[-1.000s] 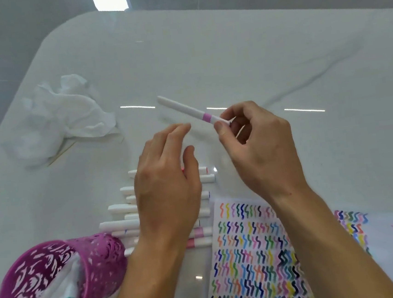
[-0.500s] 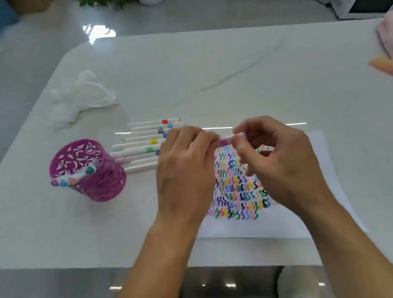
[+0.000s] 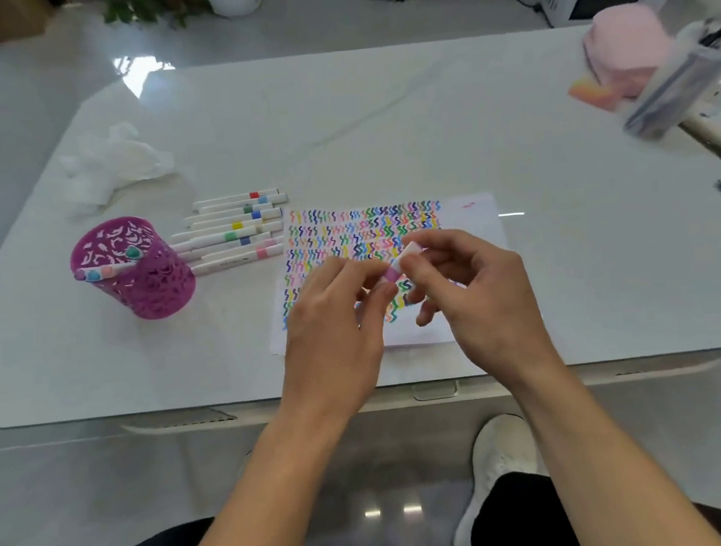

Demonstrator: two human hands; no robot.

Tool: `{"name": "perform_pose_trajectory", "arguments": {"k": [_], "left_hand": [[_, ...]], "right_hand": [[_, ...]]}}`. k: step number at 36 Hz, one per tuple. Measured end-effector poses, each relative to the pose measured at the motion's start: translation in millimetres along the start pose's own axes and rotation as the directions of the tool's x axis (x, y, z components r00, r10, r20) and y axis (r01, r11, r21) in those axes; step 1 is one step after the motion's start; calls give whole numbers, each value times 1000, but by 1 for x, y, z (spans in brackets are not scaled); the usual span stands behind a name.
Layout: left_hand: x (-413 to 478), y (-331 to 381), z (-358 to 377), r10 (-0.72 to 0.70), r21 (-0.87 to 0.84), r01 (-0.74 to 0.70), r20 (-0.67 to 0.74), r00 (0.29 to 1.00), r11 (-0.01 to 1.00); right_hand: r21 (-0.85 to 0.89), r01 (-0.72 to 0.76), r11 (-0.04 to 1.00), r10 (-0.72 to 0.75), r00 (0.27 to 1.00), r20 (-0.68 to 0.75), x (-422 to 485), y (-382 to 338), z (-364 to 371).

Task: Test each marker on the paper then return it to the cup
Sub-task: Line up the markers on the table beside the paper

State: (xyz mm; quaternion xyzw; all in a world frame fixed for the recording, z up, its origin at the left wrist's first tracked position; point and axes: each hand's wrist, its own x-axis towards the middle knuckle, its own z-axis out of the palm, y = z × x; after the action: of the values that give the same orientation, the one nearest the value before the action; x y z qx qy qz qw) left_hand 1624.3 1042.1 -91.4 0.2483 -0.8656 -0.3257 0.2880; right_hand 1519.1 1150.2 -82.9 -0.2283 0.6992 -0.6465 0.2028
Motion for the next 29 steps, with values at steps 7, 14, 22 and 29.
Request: {"name": "perform_pose_trajectory", "arguments": {"k": [7,14,22,29], "left_hand": [[6,-3,10,-185,-155,197,86,979,968],[10,-5,11,-268,-287,326,224,937,901],[11,-12,7,-268,-406,408,359,894,818],[9,-21,11,-355,-418,523,417,837,742]], "right_hand": [[20,-85,996,84,996,26,2,23,2],[-51,-90,995,90,996,-1,5,33,1],[-267,9,964,42,982,186,8,27,0],[-473,143,869,13,950,311,10,33,-11]]}}
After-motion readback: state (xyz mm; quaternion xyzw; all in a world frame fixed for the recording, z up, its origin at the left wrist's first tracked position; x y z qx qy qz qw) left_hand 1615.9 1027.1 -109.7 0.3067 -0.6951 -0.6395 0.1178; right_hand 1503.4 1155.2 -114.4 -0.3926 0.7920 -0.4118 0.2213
